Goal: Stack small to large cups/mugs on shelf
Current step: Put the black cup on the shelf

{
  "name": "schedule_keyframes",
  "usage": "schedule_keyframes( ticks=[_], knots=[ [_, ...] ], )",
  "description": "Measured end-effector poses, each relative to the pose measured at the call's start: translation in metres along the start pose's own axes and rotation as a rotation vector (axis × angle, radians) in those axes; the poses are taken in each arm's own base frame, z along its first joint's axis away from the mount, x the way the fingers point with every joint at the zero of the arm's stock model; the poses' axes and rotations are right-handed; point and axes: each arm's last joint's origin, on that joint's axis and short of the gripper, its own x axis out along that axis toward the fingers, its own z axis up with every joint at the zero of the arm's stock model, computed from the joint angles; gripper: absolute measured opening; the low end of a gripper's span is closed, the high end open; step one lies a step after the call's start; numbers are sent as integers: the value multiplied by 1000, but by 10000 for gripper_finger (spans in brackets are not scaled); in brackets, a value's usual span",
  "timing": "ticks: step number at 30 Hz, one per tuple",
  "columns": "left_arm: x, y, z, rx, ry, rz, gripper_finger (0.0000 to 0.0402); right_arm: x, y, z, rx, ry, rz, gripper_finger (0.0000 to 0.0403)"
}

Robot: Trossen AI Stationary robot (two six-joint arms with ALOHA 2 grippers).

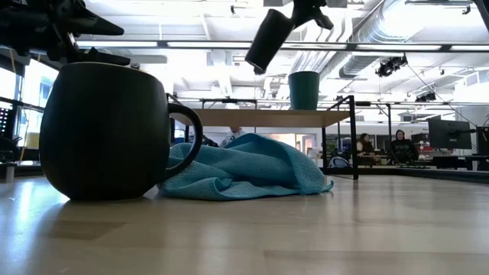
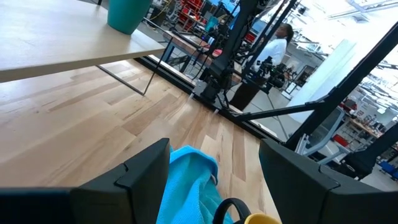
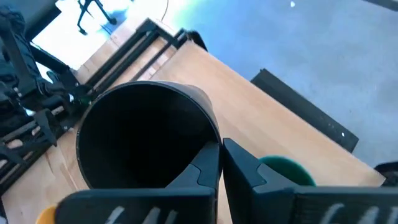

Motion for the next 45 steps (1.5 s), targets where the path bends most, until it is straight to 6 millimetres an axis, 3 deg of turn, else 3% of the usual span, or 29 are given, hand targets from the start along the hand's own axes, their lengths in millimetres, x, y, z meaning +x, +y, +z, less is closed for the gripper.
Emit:
schedule_keyframes(
  ticks=[19, 25, 32, 45],
  knots=[
    [0, 0, 0, -17, -10, 16, 237, 36, -5, 12, -32, 4, 62, 0],
    [0, 0, 0, -20, -10, 16, 237, 38, -9, 16, -44, 30, 11, 0],
    [0, 0, 0, -19, -10, 17, 237, 56, -16, 12, -47, 107, -42, 0],
    [0, 1, 0, -19, -15, 26, 237, 59, -10, 12, -92, 89, -46, 0]
  ],
)
